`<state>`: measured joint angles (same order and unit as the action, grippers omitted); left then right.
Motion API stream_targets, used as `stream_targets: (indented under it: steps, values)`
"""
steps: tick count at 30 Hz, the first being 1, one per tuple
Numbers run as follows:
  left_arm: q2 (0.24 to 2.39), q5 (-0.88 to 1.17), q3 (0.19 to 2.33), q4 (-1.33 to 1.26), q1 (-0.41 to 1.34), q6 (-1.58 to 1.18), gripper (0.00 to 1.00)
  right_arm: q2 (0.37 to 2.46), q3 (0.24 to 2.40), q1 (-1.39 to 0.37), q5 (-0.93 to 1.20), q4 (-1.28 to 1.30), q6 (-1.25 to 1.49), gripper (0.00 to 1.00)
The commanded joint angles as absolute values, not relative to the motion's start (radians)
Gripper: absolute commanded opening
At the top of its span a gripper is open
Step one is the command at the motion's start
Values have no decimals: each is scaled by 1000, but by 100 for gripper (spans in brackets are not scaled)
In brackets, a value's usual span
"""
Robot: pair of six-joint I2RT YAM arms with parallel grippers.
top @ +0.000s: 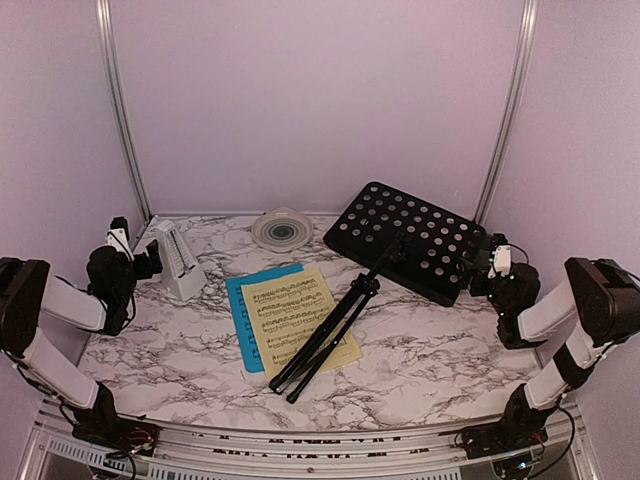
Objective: Pack up the instrument practice props
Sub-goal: Reset both arms
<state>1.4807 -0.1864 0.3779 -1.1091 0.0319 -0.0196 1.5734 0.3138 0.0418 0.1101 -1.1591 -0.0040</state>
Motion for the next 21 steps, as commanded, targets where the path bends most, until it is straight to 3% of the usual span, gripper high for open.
stream_targets:
  steps: [1, 21]
  values:
    - [1482, -237, 370, -1130, 27, -44, 100, 1578, 339, 34, 101, -1183, 2, 100]
    - [1479, -157, 361, -1146, 15, -29, 100, 1579, 339, 34, 102, -1183, 2, 100]
